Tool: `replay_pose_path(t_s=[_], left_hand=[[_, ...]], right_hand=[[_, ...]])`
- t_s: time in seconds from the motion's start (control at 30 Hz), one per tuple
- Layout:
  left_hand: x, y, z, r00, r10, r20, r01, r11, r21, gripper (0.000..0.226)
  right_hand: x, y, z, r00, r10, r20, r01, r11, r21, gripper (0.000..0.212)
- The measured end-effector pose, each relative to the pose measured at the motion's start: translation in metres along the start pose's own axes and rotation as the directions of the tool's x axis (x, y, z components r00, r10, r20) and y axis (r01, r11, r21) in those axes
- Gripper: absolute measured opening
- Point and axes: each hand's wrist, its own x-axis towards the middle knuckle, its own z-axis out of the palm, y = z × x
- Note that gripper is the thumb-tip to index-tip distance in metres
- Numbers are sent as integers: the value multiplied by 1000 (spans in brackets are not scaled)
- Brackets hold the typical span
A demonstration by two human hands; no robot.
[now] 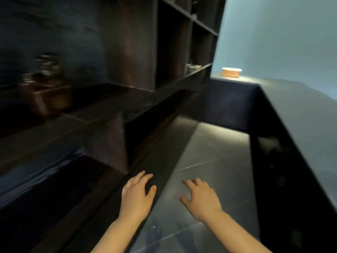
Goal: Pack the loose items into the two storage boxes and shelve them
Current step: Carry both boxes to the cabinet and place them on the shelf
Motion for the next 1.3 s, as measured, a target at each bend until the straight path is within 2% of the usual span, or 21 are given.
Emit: replay_pose_path(t_s=[0.13,0.3,0.43,0.63,0.83,1.1,1.3], left_hand=[[70,75,62,987,103,121,-96,993,-62,45],[179,117,109,968,202,151,-194,979,-67,46],[288,140,137,949,284,138,-282,959,-39,46],[431,170,180,922,329,204,-327,944,-43,46],[534,203,230,894,361,265,-363,931,-43,46],[694,278,326,881,411,235,-413,910,-43,42],[807,341,384,903,370,219,-370,928,-44,43]], right_hand=[[33,87,-26,986,161,-34,-159,986,41,57],[121,147,-47,961,245,-125,-233,967,103,56],[212,179,-64,945,272,-183,-263,962,75,56],[331,228,-90,911,373,-174,-359,927,108,58],[416,294,-99,877,463,-128,-447,885,131,58],[555,433,-119,859,485,-167,-478,875,84,59],[666,535,-156,859,485,-163,-480,874,73,58]])
